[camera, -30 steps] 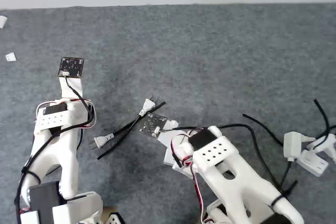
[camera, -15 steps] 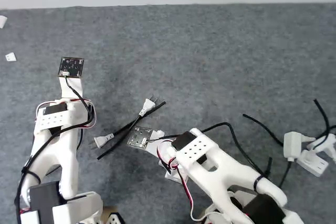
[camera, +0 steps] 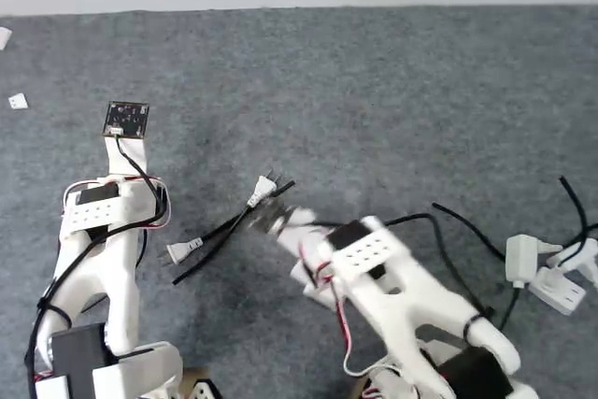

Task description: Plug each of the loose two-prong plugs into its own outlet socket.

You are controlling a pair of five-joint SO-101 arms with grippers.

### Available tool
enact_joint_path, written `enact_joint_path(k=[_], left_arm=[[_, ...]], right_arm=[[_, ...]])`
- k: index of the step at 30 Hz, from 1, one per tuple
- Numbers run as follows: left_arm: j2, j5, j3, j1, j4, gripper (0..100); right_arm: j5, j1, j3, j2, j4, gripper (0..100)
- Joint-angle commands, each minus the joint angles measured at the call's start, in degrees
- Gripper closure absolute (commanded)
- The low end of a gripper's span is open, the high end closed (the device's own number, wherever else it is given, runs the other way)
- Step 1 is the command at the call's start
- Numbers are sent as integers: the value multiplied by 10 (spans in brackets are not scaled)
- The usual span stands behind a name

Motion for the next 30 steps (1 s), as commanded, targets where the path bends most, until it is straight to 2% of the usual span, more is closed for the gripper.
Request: enact_joint_path(k=[1,4,7,10,13,16,26,30], left_arm=[[-3,-4,-19,-1,-4,884],[-3,-4,-19,-1,-4,884],[-3,-4,-20,-1,-4,884],[-3,-3,-22,0,-2,884],[-2,-2,-21,6,-2,884],[-2,-2,-21,4,-2,884],[-2,-2,-20,4,-1,884],[-2,-2,-20,3,-1,884]], right_arm=[[-35,65,-30,-95,-2,991],[-40,92,-5,-191,-3,991],[-43,77,31,-291,25,991],[-84,14,62,-371,54,991],[-105,-88,88,-402,63,991],[-120,-121,90,-384,33,991],[-106,-73,57,-120,-109,985],[-83,-22,10,-26,-136,861]])
